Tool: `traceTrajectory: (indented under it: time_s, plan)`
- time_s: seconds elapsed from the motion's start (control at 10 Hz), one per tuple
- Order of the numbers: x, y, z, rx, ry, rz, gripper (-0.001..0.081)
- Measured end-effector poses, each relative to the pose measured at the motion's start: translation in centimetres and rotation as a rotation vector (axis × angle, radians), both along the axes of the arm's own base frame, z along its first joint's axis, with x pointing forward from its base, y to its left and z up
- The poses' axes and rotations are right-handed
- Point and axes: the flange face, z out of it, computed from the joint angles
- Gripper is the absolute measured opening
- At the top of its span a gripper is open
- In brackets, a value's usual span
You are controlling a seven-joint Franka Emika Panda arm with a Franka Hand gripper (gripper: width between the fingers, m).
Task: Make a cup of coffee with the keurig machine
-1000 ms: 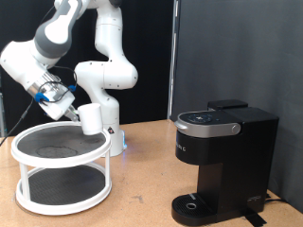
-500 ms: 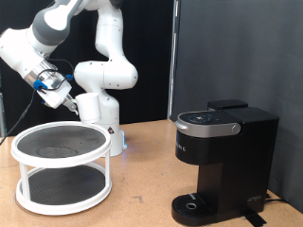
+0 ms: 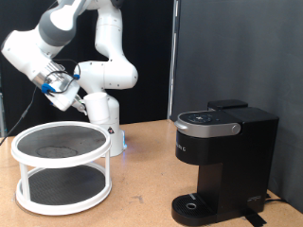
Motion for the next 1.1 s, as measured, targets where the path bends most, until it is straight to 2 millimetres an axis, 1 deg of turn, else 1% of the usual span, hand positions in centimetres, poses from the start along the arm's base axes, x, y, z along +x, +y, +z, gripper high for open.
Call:
traceTrajectory:
  time_s: [0.3, 0.6, 0.9, 1.1]
  plan:
    - [3.6, 3.2, 0.3, -0.004, 0.017, -0.078, 0.0008]
    - [6.5, 6.0, 0.2, -0.020, 0.045, -0.181, 0.0008]
    - [8.3, 7.4, -0.3, -0.045, 0.060, -0.248, 0.0008]
    - [9.1, 8.1, -0.7, -0.064, 0.049, -0.251, 0.0008]
